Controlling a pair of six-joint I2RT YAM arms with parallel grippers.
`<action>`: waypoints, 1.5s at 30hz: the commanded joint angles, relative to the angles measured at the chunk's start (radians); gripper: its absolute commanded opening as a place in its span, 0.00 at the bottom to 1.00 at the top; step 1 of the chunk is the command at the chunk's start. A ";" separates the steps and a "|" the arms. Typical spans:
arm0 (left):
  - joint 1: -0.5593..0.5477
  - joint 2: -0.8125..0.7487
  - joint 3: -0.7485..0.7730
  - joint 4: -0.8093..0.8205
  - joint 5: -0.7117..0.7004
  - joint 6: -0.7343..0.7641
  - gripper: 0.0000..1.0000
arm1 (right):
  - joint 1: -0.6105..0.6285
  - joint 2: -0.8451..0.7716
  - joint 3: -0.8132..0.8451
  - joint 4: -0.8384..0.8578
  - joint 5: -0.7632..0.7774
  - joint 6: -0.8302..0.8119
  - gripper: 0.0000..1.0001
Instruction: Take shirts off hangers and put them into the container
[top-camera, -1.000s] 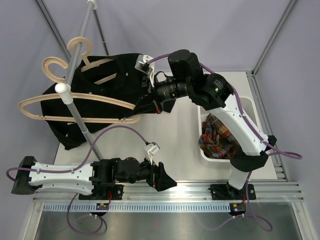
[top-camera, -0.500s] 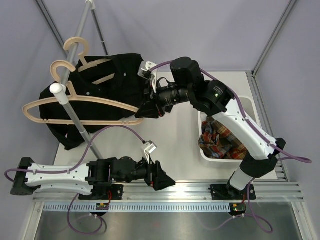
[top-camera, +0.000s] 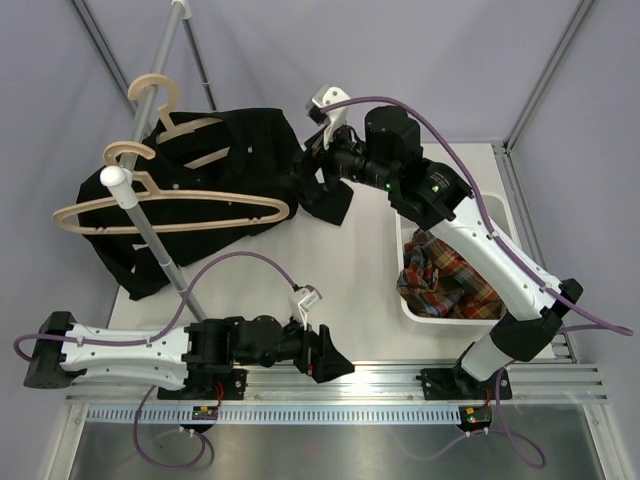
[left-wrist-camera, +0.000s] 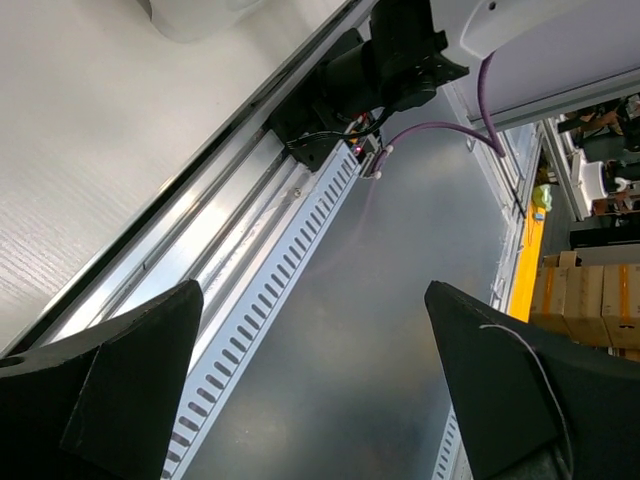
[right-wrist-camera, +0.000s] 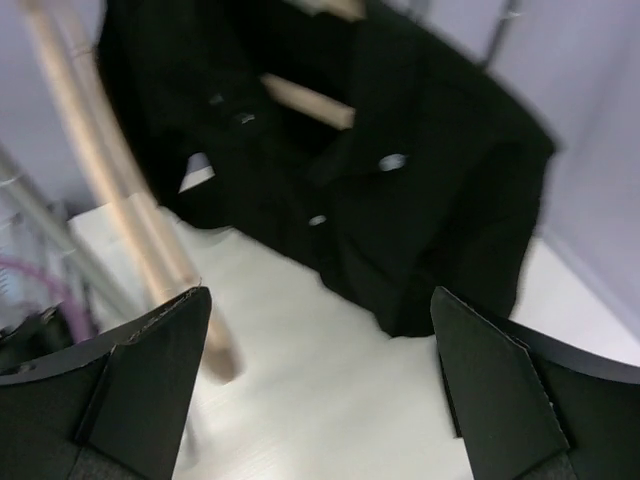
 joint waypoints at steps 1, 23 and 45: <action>-0.004 0.034 0.032 0.035 -0.010 0.009 0.99 | -0.053 -0.019 -0.008 0.204 0.141 -0.012 0.99; -0.007 -0.028 -0.034 0.021 -0.004 -0.007 0.99 | -0.202 0.479 0.309 0.236 -0.291 -0.217 0.86; -0.007 0.082 -0.010 0.099 0.063 0.016 0.99 | -0.202 0.282 0.185 0.248 -0.195 -0.280 0.94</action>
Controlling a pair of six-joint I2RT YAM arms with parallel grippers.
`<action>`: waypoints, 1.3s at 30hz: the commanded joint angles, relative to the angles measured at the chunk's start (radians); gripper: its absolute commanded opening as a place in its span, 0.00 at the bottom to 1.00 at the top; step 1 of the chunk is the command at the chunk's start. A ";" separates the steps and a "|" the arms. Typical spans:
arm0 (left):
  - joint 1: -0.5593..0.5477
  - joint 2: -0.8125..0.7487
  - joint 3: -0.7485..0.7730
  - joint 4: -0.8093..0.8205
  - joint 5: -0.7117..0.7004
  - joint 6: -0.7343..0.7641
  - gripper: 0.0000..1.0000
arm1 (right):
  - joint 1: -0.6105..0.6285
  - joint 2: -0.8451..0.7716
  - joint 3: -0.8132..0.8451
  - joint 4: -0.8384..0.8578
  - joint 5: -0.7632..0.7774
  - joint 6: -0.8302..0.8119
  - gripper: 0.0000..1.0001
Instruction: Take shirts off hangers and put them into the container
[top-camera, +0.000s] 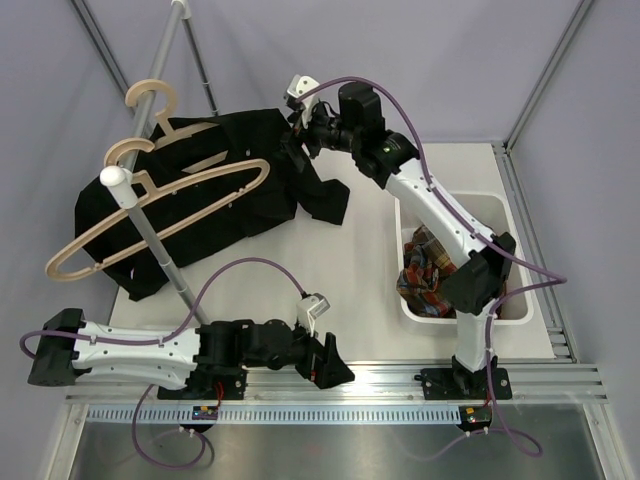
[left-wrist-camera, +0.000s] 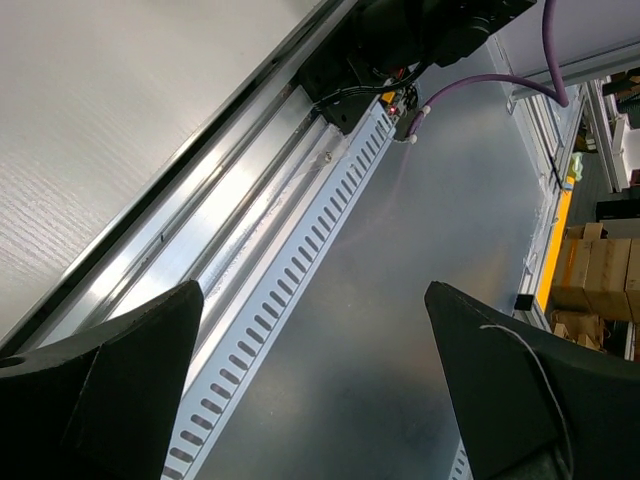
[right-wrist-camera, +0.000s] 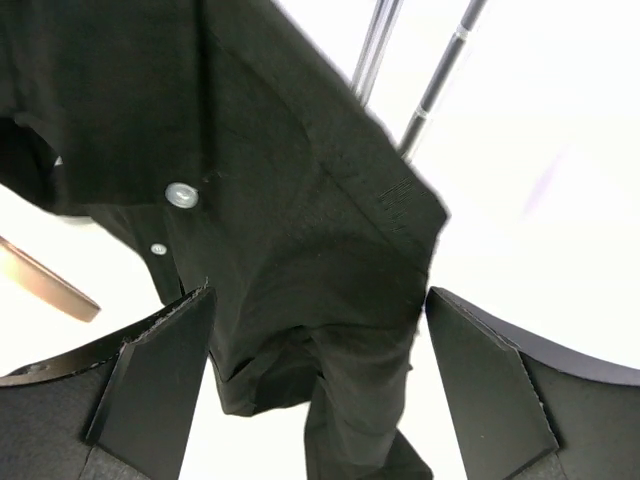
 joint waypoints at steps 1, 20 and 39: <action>-0.005 -0.001 0.022 0.079 0.017 0.010 0.99 | -0.003 -0.119 -0.015 0.041 0.040 -0.030 0.94; -0.005 -0.053 0.005 0.055 0.005 -0.016 0.99 | -0.032 0.108 0.290 -0.021 -0.132 -0.105 0.94; -0.005 -0.018 -0.003 0.105 0.026 -0.016 0.99 | -0.035 0.126 0.292 -0.016 -0.440 -0.016 0.72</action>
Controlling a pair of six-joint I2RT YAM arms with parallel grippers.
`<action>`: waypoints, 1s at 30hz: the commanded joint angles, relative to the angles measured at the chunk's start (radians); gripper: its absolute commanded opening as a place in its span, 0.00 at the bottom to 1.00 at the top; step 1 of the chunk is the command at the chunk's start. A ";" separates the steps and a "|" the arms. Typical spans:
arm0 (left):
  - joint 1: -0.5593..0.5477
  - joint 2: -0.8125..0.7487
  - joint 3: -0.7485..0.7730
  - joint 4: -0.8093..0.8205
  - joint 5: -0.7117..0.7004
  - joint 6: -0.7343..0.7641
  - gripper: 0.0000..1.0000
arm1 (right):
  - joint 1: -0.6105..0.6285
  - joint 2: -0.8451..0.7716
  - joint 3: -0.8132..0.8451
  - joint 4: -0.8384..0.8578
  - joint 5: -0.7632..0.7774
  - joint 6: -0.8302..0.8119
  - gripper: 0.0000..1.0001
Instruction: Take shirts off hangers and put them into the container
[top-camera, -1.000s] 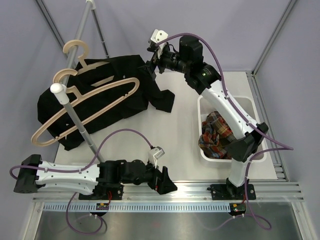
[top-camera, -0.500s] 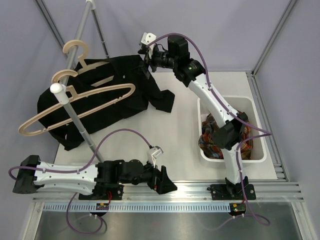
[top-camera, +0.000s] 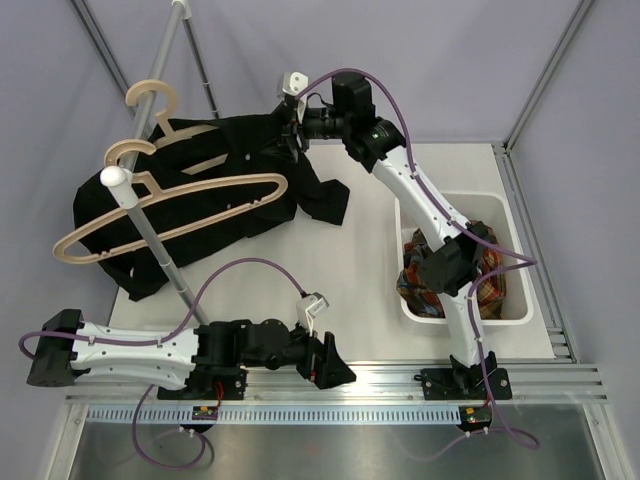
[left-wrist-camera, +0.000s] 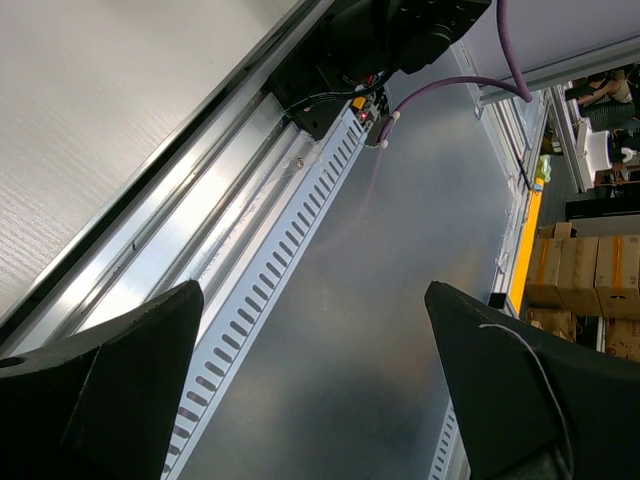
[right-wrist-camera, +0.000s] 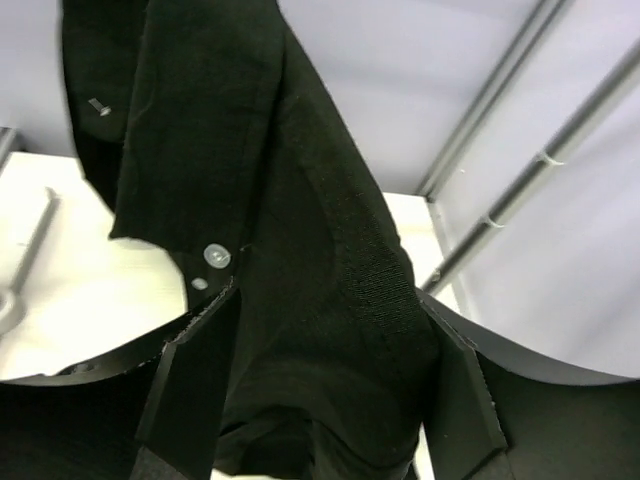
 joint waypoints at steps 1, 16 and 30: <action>-0.005 -0.004 0.008 0.058 0.007 0.004 0.99 | 0.003 -0.110 -0.076 0.031 -0.103 0.029 0.69; -0.022 -0.001 0.012 0.076 0.009 -0.003 0.99 | 0.010 -0.122 0.014 -0.059 -0.199 0.076 0.18; -0.030 -0.004 0.009 0.071 -0.005 0.003 0.99 | 0.020 -0.095 0.011 0.052 -0.251 0.222 0.00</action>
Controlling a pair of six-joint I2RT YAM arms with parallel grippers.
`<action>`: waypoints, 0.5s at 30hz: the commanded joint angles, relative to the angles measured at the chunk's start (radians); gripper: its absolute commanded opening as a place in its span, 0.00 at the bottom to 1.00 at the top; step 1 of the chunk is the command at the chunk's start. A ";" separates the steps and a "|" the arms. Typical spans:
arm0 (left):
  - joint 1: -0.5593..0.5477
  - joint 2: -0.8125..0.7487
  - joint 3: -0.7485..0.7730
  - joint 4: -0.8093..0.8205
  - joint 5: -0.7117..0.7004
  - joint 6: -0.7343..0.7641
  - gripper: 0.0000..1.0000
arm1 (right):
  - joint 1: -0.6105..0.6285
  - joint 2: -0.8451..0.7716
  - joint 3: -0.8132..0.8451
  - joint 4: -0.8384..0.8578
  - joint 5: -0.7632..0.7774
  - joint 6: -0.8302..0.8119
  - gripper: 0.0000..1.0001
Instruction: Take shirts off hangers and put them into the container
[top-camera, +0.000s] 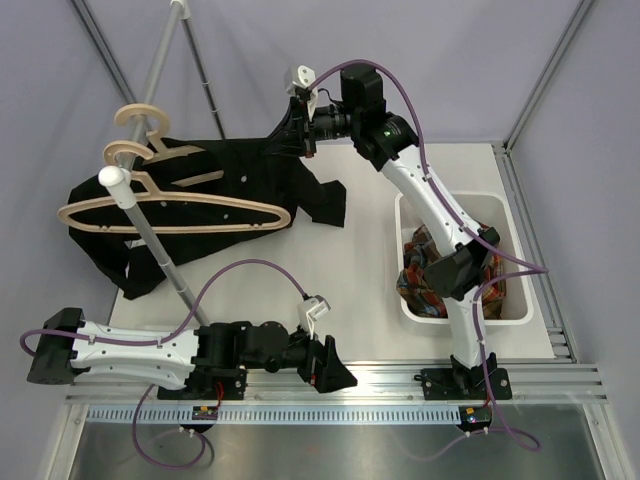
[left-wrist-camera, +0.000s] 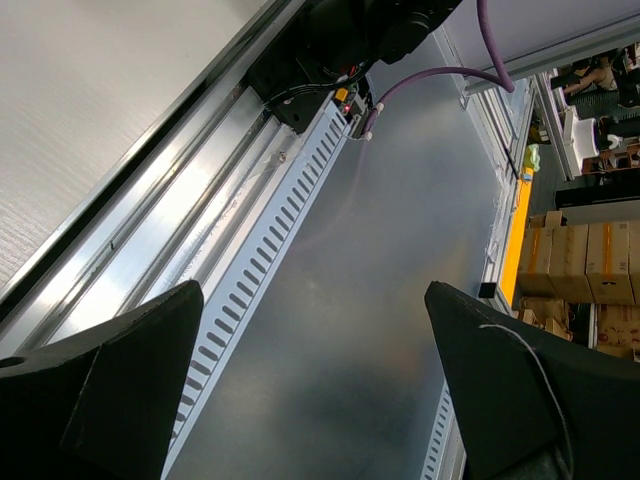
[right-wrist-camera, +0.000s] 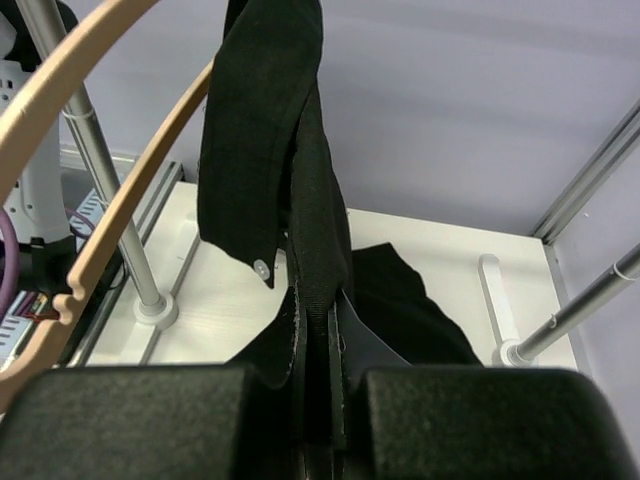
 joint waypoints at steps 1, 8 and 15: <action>-0.007 -0.003 0.008 0.054 -0.010 0.001 0.99 | 0.015 -0.043 -0.038 0.181 -0.023 0.120 0.00; -0.014 -0.003 0.009 0.067 -0.016 0.001 0.98 | 0.015 -0.160 -0.253 0.550 0.052 0.378 0.00; -0.030 -0.036 0.023 0.034 -0.059 0.029 0.99 | 0.005 -0.247 -0.339 0.547 0.136 0.358 0.00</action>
